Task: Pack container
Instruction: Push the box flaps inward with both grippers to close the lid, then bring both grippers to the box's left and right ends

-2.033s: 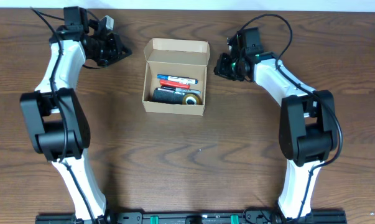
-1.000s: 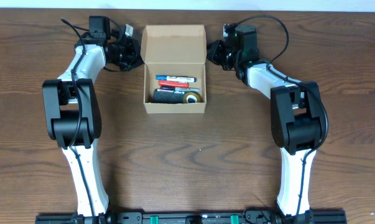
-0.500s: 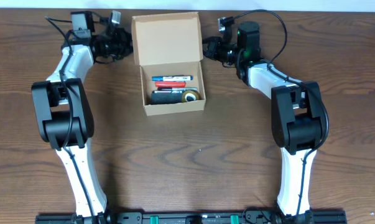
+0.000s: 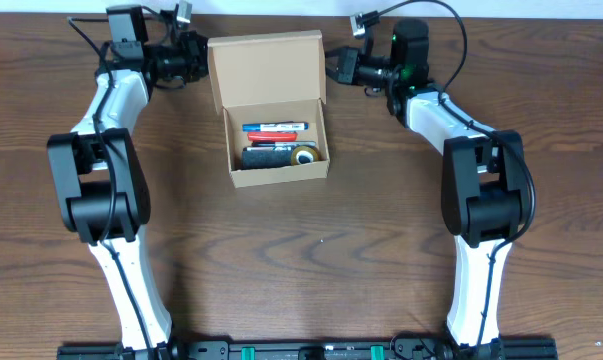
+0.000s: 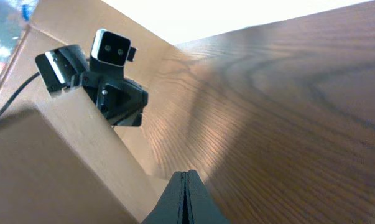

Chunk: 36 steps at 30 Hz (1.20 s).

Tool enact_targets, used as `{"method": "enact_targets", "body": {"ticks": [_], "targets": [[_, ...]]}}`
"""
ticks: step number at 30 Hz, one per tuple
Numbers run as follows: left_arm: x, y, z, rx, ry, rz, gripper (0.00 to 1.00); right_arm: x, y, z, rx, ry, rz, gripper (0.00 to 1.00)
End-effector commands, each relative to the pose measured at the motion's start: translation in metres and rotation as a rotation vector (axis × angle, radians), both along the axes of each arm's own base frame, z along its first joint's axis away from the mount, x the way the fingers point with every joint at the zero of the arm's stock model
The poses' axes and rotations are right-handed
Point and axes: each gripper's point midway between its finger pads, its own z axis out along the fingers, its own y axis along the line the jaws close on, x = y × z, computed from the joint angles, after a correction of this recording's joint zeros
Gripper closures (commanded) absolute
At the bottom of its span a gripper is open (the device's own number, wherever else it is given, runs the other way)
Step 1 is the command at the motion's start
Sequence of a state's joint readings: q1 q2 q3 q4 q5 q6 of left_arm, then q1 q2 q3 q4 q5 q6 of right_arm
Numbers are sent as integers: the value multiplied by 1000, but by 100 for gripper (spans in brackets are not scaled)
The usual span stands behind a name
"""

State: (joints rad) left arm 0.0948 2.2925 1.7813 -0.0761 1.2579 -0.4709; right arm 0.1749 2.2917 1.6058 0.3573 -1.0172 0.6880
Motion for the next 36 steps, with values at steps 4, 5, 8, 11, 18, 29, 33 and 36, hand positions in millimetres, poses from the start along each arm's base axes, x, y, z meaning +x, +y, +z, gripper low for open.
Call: {"method": "enact_targets", "body": {"ticks": [4,5,8,11,18,29,33,36], "targets": [[-15,-6,80,-6,-185,-54,94,-11,6,26,41,-70,125,99],[-17,-6,84,-10,-191,-61,94,-13,7,29,45,-74,135,98],[-25,-9,94,-29,-200,-90,95,-19,8,34,54,-78,163,98],[-32,-11,96,-47,-186,-116,94,-26,9,43,65,-90,197,98],[-51,-13,70,-19,-87,-138,94,-47,15,52,95,-64,302,99],[-86,-4,21,182,71,-133,94,-63,18,26,75,99,327,98],[-99,1,10,266,113,-143,94,-66,17,17,58,148,315,98],[-107,4,12,308,116,-147,94,-66,18,16,55,152,310,99]]}}
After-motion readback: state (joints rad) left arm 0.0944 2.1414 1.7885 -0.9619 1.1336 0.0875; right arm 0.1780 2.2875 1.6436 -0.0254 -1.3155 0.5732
